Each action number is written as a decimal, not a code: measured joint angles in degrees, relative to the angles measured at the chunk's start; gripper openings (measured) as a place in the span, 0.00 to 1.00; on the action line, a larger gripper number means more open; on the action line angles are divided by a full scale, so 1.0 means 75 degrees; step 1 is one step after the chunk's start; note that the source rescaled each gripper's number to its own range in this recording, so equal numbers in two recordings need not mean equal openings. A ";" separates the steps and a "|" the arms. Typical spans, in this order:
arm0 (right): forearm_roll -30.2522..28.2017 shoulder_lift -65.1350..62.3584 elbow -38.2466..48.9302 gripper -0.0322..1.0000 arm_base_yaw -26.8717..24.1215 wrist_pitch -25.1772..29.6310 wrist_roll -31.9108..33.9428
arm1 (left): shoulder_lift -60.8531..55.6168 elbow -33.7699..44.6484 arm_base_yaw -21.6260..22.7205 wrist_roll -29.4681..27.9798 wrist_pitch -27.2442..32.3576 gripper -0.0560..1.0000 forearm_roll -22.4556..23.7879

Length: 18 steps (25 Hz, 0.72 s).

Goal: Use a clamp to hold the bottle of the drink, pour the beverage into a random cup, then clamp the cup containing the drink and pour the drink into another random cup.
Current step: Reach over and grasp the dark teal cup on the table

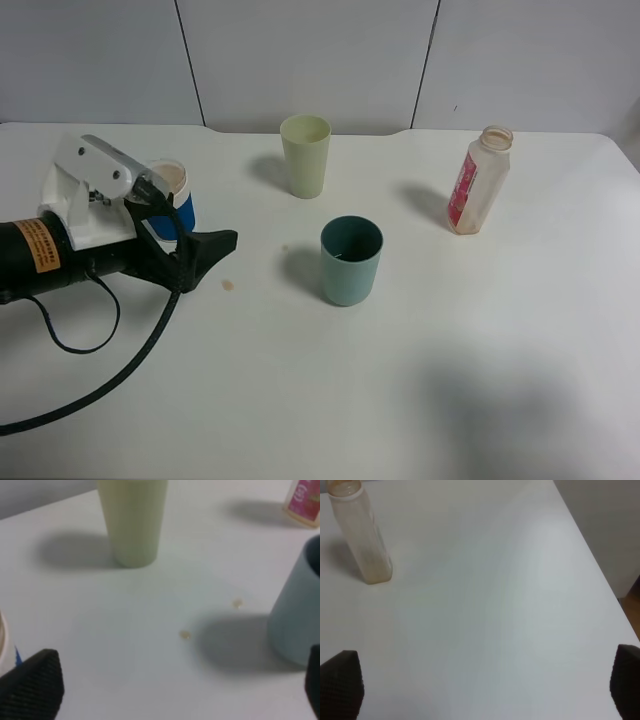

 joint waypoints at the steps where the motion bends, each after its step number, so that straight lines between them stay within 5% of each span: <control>1: 0.0000 0.0000 0.0000 0.98 0.0000 0.0000 0.0000 | 0.0075 0.0000 0.0000 0.0017 -0.0071 0.93 0.0052; 18: 0.0000 0.0000 0.0000 0.98 0.0000 0.0000 0.0000 | 0.1082 0.0000 0.0000 0.0050 -0.1290 0.93 0.0740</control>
